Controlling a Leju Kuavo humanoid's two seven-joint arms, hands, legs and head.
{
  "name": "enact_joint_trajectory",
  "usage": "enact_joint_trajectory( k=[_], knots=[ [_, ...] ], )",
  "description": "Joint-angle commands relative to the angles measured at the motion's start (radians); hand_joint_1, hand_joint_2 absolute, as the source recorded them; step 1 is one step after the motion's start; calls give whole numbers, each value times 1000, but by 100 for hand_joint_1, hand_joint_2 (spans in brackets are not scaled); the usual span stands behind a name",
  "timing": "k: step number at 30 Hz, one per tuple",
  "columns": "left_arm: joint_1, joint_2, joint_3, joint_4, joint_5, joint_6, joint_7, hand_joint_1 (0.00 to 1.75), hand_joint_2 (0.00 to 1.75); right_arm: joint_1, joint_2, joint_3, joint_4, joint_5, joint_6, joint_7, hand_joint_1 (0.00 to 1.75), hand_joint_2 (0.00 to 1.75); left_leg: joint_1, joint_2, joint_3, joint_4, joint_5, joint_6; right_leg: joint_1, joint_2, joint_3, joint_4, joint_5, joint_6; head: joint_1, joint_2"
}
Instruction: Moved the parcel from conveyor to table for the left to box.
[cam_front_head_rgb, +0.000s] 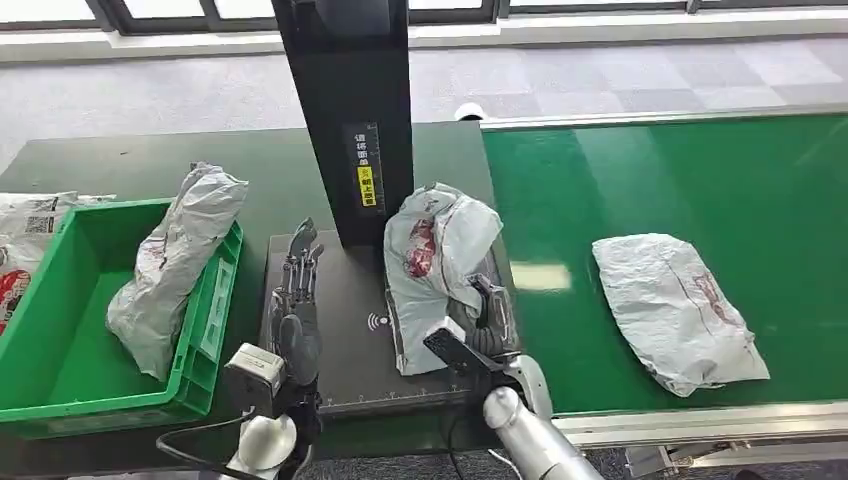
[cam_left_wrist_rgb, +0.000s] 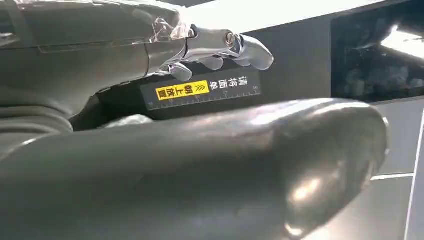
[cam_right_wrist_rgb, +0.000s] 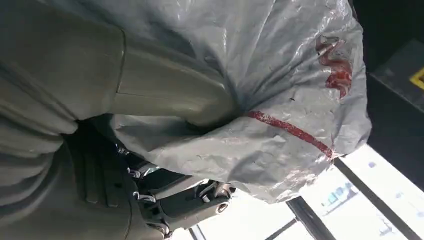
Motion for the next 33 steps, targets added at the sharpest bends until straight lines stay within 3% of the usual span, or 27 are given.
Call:
enact_joint_trajectory(
  k=[1,11,12,13,14,26,33],
  knots=[
    [-42,34,-74,59,11,-3,4,0,0,-21,-8,44,63,14,34,33,175,175,0,-1,1,-2,1,0,0,-2,1,-2,1,-1,0,0],
    [-55,29,-76,66,11,-11,4,0,0,12,11,85,-6,33,103,32,175,175,0,0,1,-1,0,0,0,-1,1,-1,0,-1,0,0],
    [-56,28,-76,66,11,-12,4,0,0,19,13,94,-21,36,112,43,164,175,0,0,1,-1,0,0,1,-1,1,-1,0,-1,0,0],
    [-56,28,-76,65,11,-12,4,0,0,24,12,97,-34,37,113,48,37,175,0,0,1,-2,1,0,0,-1,1,-2,0,-1,0,0],
    [-55,28,-77,62,8,-11,4,0,0,35,10,104,-65,28,127,51,2,175,0,0,2,-3,1,0,0,-2,1,-3,1,-1,0,0],
    [-37,35,-83,32,-8,10,4,0,0,68,4,158,-190,-82,288,8,0,175,0,1,0,-2,1,0,0,0,0,-1,1,-1,0,0],
    [-36,33,-80,29,-10,16,4,0,0,69,4,160,-194,-89,292,2,0,175,0,0,0,-2,1,0,0,-1,0,-1,1,-1,0,0]
  ],
)
